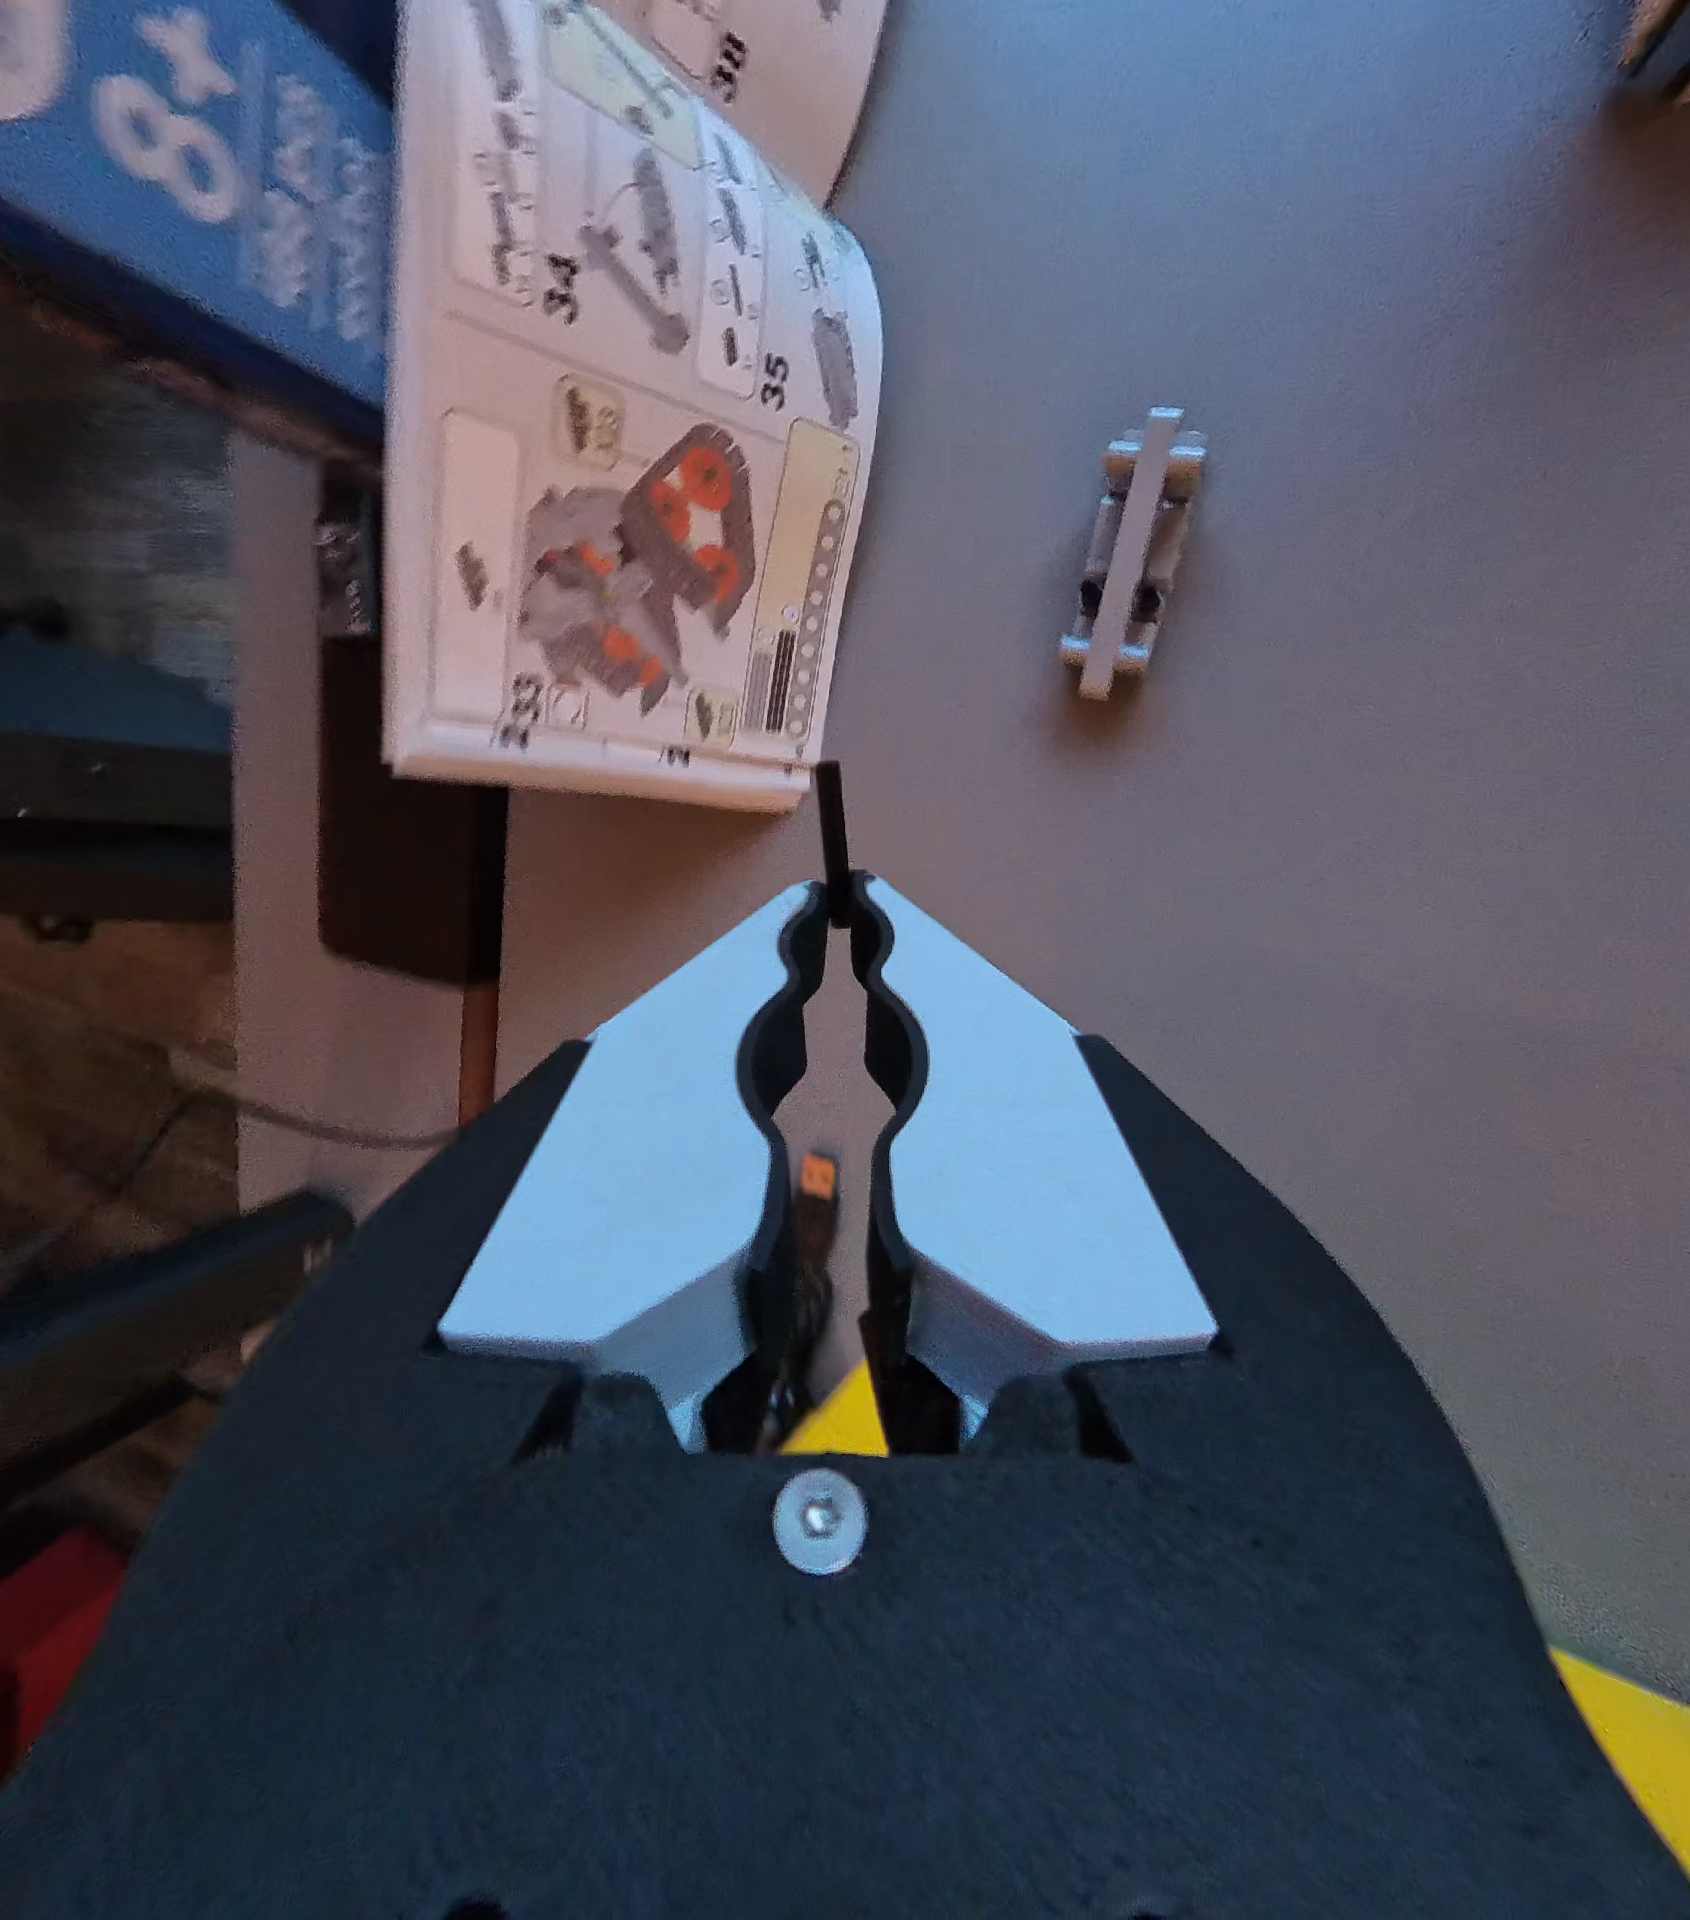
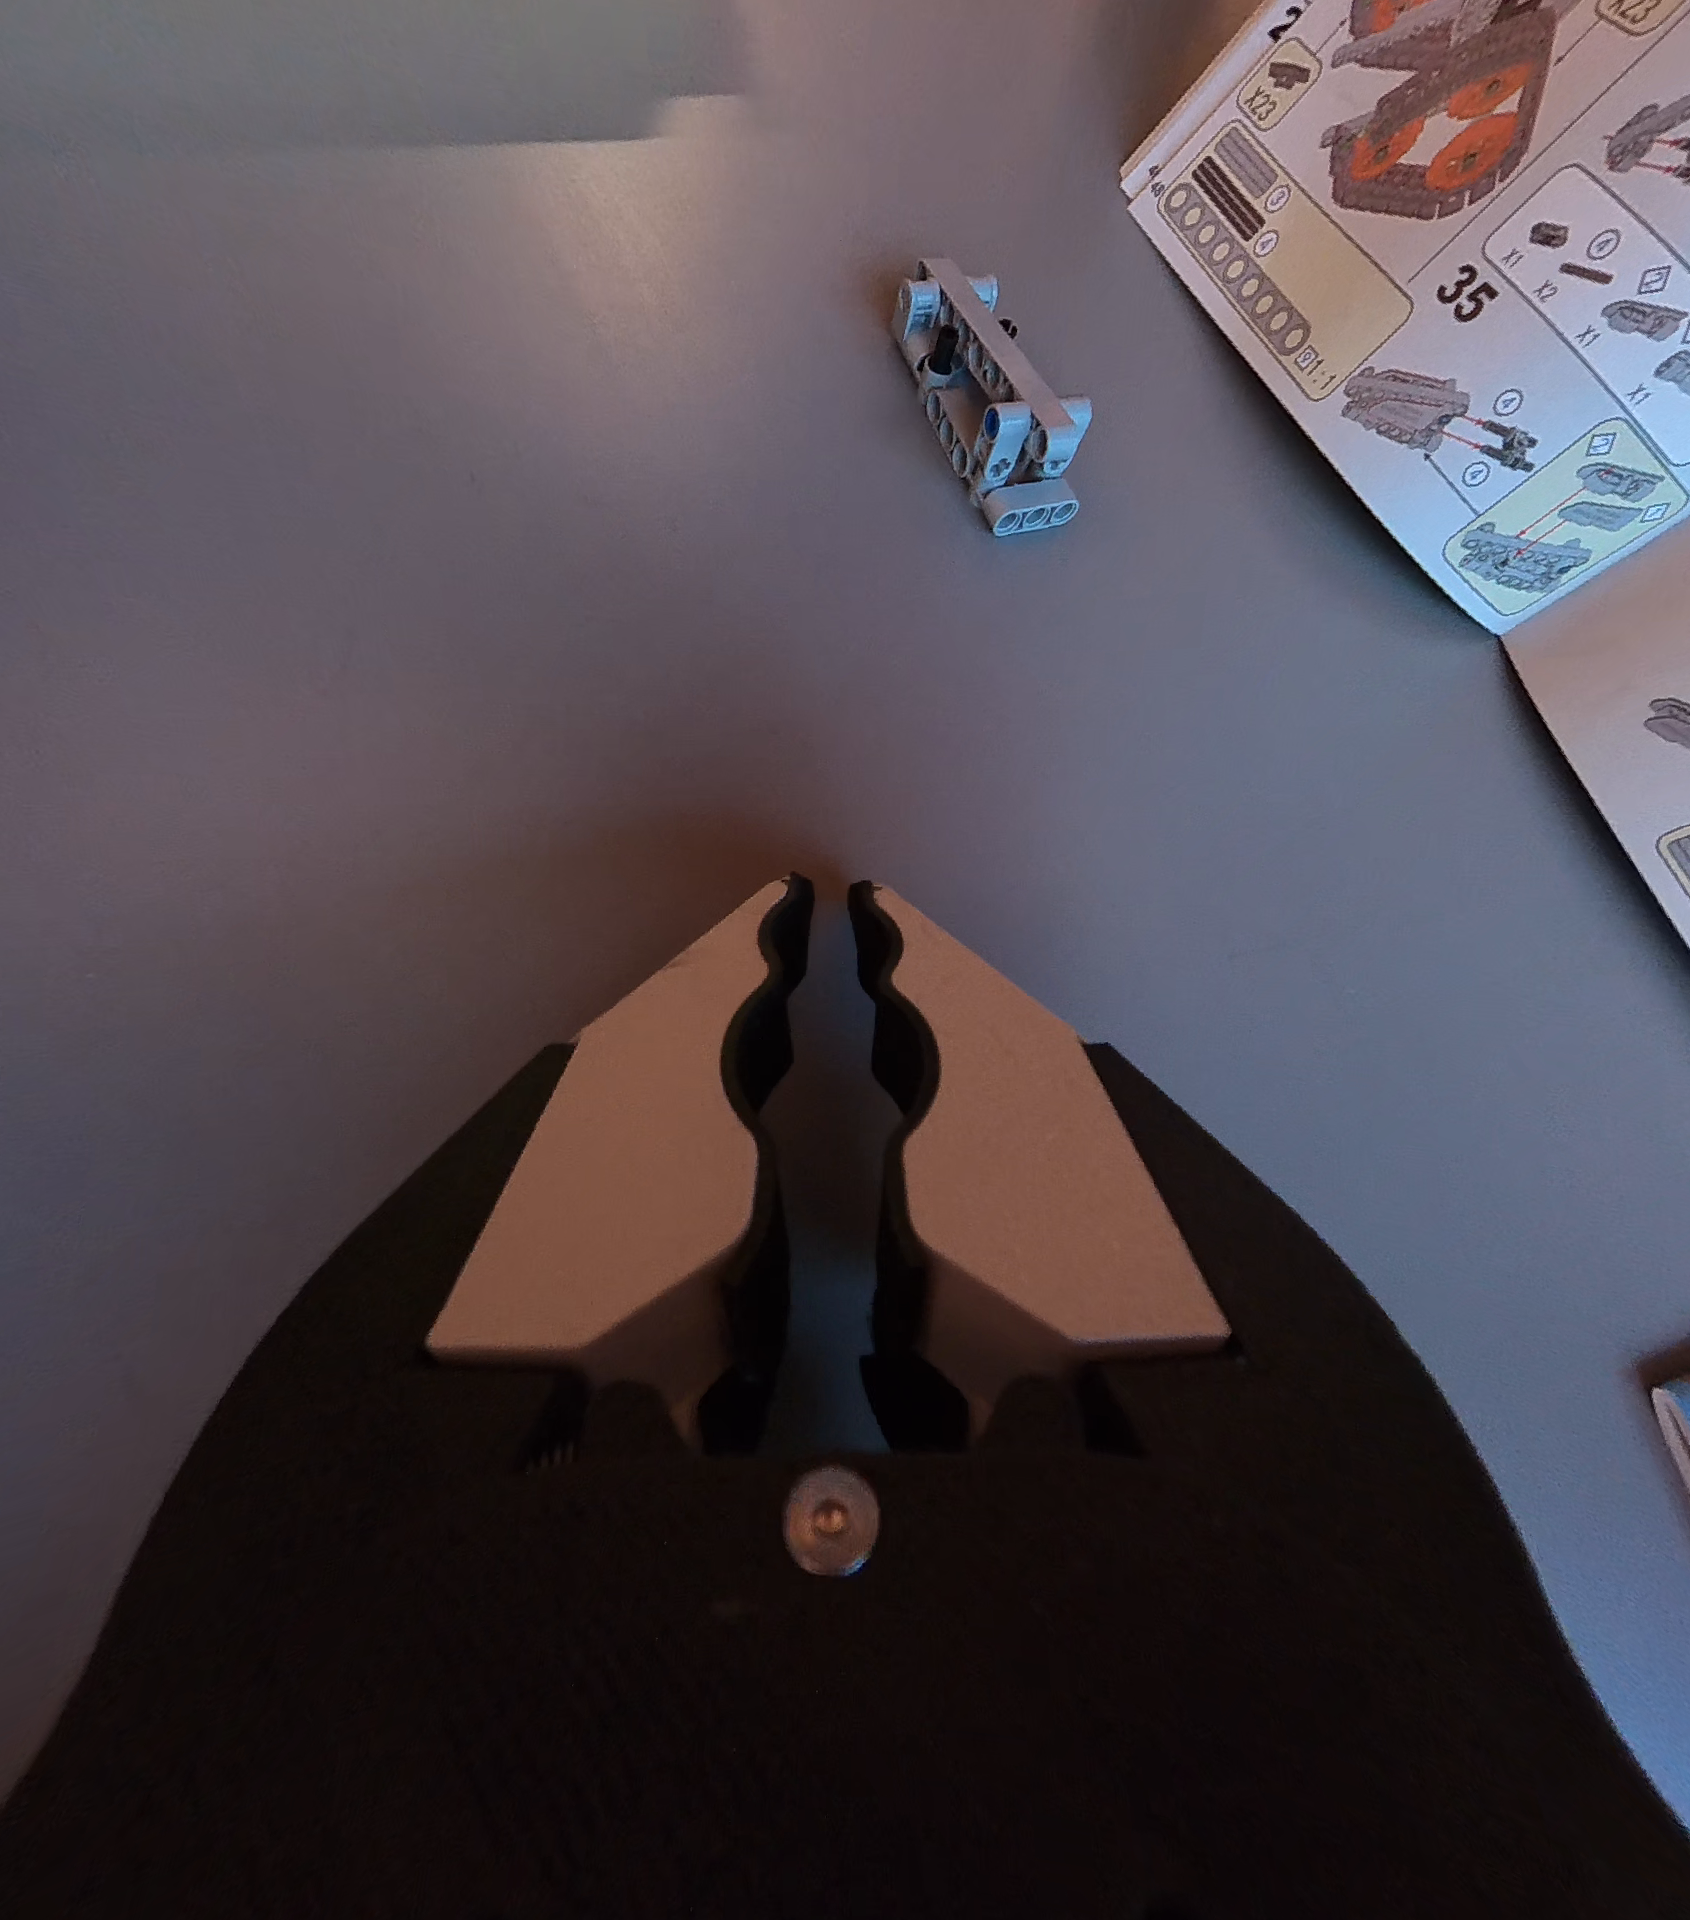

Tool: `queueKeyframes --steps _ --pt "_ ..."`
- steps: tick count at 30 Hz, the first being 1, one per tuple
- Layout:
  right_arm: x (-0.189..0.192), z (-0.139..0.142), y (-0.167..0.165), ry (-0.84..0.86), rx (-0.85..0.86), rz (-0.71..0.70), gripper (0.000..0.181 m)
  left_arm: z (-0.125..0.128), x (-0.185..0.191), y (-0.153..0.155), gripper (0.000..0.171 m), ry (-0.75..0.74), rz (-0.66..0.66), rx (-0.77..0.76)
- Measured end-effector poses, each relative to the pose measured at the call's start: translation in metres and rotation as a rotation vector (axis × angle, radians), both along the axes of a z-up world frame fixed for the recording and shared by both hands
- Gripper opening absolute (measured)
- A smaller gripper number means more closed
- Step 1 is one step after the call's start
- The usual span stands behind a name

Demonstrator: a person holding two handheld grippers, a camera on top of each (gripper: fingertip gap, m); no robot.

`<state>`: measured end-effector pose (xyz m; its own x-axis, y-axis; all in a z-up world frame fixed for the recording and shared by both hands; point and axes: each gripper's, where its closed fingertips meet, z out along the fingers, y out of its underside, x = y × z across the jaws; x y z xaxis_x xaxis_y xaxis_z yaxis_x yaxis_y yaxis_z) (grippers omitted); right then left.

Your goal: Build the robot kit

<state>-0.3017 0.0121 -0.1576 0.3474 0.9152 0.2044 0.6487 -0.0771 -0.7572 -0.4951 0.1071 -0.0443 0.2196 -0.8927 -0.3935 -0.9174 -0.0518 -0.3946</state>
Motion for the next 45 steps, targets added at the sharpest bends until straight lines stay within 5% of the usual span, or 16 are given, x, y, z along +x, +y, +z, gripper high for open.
queueKeyframes --steps 7,13,18,29,45 --pt "0.000 0.000 0.000 0.004 -0.013 0.000 0.009 -0.078 0.032 0.059 0.002 0.181 -0.092 -0.006" --pt "0.000 -0.001 0.000 0.010 -0.037 0.001 0.009 -0.102 0.030 0.075 0.001 0.275 -0.114 0.051" --pt "0.000 -0.001 0.000 0.011 -0.041 0.002 0.009 -0.103 0.036 0.075 0.001 0.263 -0.135 0.045" --pt "0.000 -0.001 -0.001 0.011 -0.041 0.006 0.009 -0.098 0.042 0.066 0.001 0.201 -0.162 -0.310" --pt "-0.001 -0.001 -0.002 0.013 -0.050 0.014 0.009 -0.095 0.034 0.078 0.001 0.209 -0.110 -0.434"
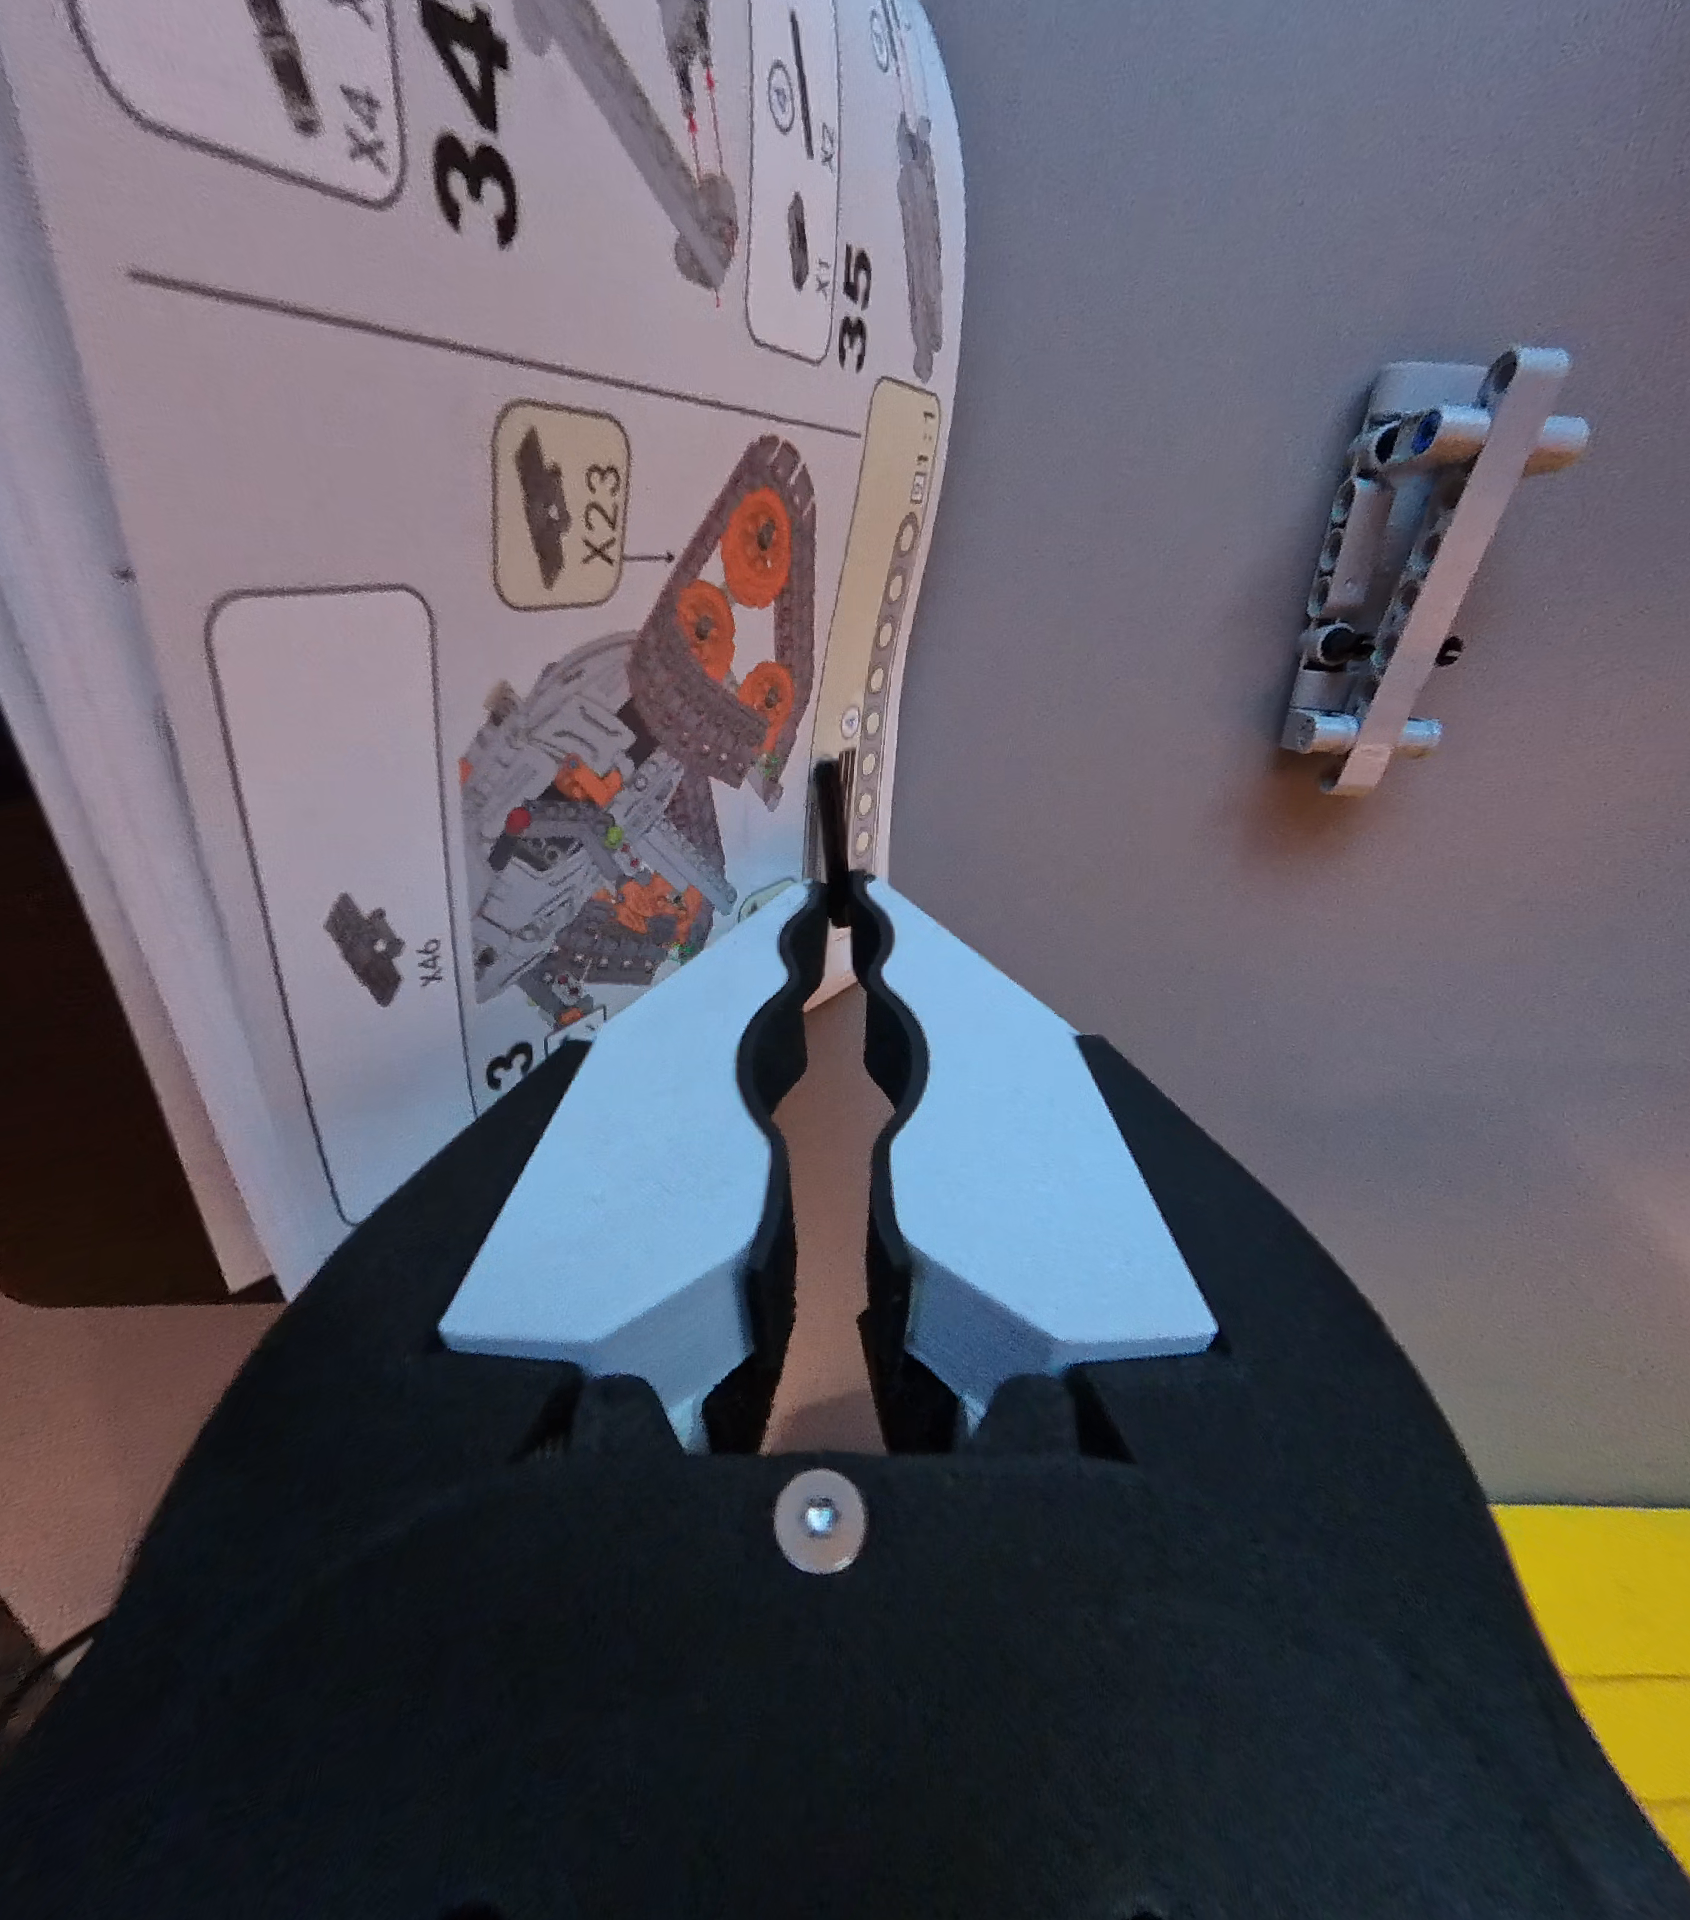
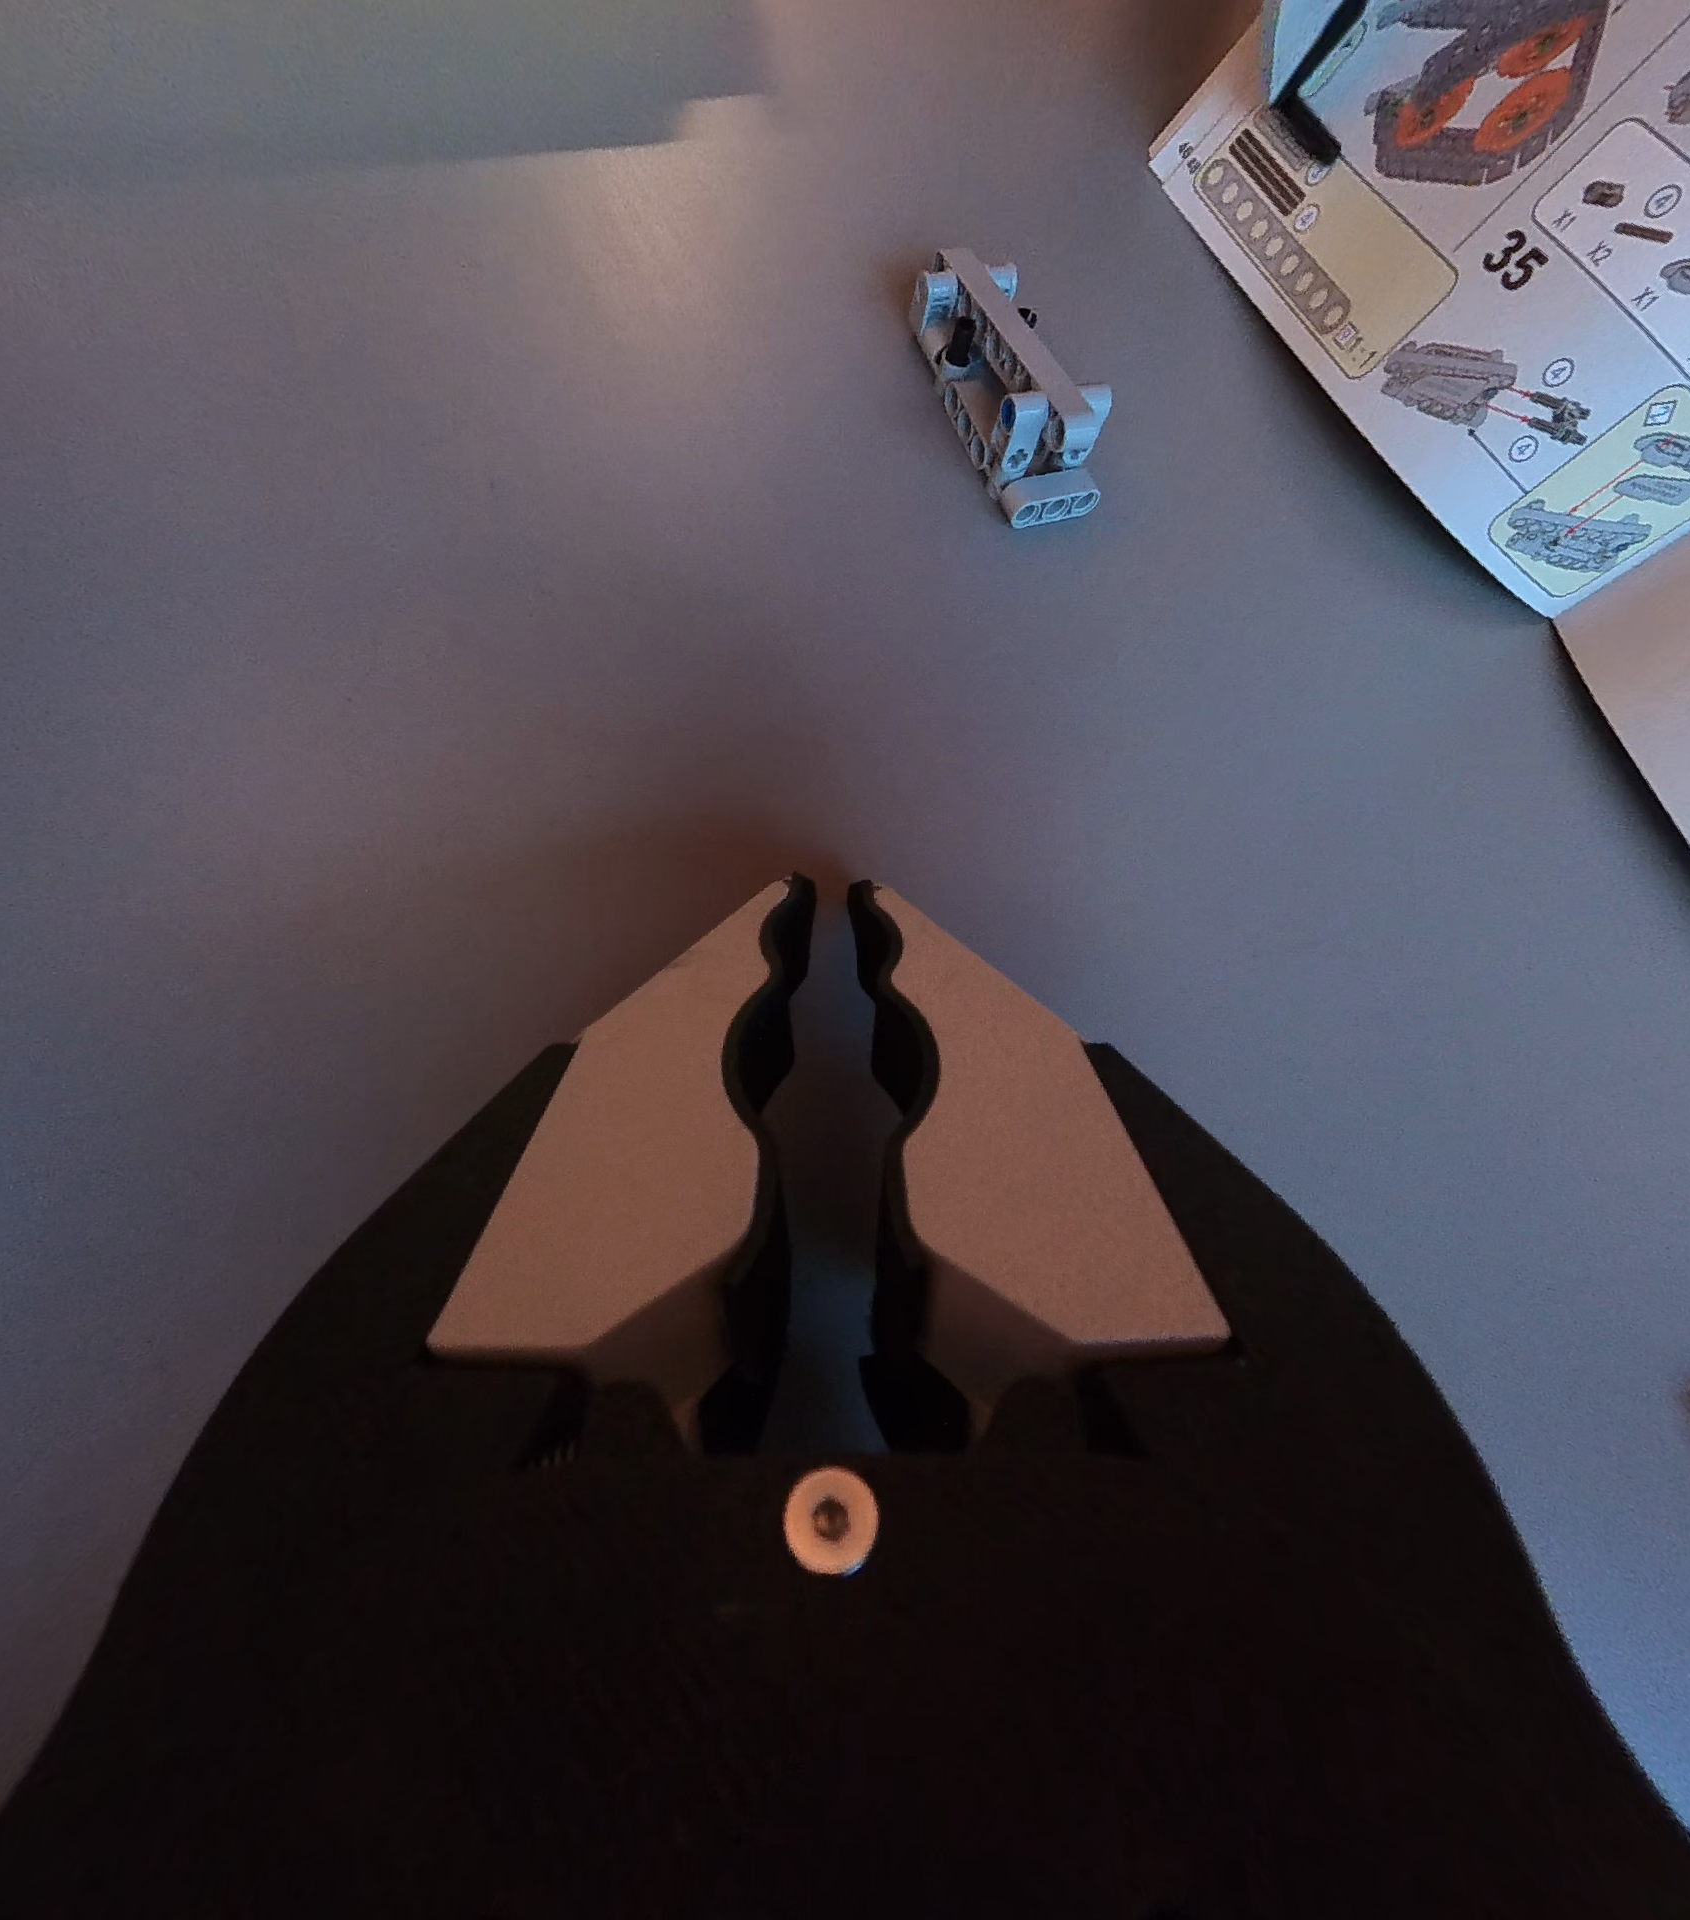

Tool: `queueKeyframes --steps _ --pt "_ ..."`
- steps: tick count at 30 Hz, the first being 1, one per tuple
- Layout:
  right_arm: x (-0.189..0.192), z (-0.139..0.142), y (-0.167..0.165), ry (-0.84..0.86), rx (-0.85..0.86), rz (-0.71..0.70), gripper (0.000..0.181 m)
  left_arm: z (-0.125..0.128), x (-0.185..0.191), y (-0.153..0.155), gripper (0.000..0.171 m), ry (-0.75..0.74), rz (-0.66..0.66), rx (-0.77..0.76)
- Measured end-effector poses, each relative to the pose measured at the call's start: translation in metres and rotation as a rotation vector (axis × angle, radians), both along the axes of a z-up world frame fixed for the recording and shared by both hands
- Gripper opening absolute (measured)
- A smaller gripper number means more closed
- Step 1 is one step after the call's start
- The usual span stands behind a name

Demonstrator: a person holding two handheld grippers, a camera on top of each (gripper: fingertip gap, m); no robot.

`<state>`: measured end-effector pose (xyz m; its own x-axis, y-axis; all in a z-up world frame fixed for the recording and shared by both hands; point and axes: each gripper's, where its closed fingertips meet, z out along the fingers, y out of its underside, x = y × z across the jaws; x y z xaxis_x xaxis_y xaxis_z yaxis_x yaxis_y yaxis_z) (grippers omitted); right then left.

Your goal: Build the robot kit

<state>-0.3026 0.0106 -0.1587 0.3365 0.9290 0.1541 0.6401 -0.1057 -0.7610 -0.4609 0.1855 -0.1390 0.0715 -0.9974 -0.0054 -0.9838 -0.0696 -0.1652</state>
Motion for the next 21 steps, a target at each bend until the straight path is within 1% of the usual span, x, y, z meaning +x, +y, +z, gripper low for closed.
queueKeyframes --steps 3,7,12,21 --pt "0.000 0.000 0.000 0.000 0.000 0.001 0.009 -0.002 0.001 -0.002 0.001 0.013 -0.002 -0.027" --pt "0.000 0.000 0.000 0.001 -0.005 0.001 0.009 -0.007 -0.002 -0.001 0.001 0.042 -0.023 -0.016" --pt "0.000 0.000 -0.001 0.002 -0.005 0.004 0.008 -0.012 -0.001 -0.001 0.002 0.042 -0.015 -0.026" --pt "0.000 0.000 -0.001 0.001 -0.004 0.006 0.009 -0.012 0.002 0.002 0.002 0.018 0.005 -0.031"
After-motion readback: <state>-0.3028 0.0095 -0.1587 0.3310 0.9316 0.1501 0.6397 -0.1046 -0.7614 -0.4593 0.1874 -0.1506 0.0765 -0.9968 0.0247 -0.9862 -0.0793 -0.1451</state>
